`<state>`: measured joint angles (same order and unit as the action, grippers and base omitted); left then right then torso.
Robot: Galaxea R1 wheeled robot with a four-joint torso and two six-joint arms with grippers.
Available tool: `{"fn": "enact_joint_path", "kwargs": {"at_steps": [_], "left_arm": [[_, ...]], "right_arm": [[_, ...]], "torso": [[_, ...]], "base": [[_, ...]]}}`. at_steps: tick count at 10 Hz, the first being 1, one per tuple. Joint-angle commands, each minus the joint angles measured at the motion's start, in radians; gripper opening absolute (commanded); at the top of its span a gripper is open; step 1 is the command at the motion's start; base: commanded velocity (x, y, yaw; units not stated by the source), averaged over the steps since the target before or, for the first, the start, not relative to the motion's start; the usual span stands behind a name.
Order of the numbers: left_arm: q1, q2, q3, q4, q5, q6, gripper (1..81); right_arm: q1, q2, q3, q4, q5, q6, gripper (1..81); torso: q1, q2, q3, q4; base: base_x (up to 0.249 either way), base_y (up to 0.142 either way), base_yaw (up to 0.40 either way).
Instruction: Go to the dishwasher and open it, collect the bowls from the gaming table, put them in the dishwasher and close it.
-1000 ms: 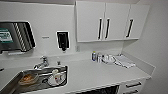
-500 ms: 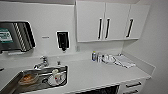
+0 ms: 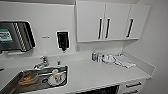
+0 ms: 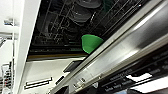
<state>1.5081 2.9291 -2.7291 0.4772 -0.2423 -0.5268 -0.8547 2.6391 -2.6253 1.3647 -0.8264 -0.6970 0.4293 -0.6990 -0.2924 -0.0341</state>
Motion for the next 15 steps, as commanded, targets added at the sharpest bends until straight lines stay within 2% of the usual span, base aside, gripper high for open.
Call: {"fn": "enact_joint_path", "kwargs": {"at_steps": [1,4,6,9,10,11,13,15], "left_arm": [[-0.048,-0.008,-0.004,0.001,0.034,-0.002,81.1],[-0.047,-0.008,-0.004,0.003,0.034,-0.002,81.1],[-0.048,-0.008,-0.004,0.001,0.034,-0.002,81.1],[-0.050,-0.001,-0.006,0.008,0.034,-0.002,81.1],[-0.049,0.003,-0.006,0.008,0.034,-0.002,81.1],[-0.050,0.003,-0.006,0.008,0.035,-0.002,81.1],[-0.050,0.001,-0.006,0.004,0.035,-0.002,81.1],[-0.050,0.003,-0.006,0.006,0.035,-0.002,81.1]], "right_arm": [[0.125,-0.086,0.019,0.068,-0.201,-0.010,81.1],[0.110,-0.069,-0.001,0.063,-0.197,-0.012,81.1],[0.064,-0.069,-0.014,0.012,-0.186,-0.010,81.1],[-0.013,-0.071,-0.147,0.008,-0.209,-0.018,81.1],[-0.022,-0.072,-0.206,0.019,-0.249,-0.048,81.1],[-0.044,-0.066,-0.252,0.019,-0.281,-0.053,81.1],[-0.109,-0.020,-0.330,0.010,-0.278,-0.084,81.1],[-0.171,0.070,-0.444,0.005,-0.252,-0.143,81.1]], "torso": [[0.000,0.000,0.000,0.000],[0.000,0.000,0.000,0.000],[0.000,0.000,0.000,0.000],[0.000,0.000,0.000,0.000],[0.000,0.000,0.000,0.000],[0.000,0.000,0.000,0.000],[0.000,0.000,0.000,0.000],[0.000,0.000,0.000,0.000]], "base": [[0.000,0.000,0.000],[0.000,0.000,0.000],[0.000,0.000,0.000],[0.000,0.000,0.000],[0.000,0.000,0.000],[0.000,0.000,0.000],[0.000,0.000,0.000],[0.000,0.000,0.000]]}}
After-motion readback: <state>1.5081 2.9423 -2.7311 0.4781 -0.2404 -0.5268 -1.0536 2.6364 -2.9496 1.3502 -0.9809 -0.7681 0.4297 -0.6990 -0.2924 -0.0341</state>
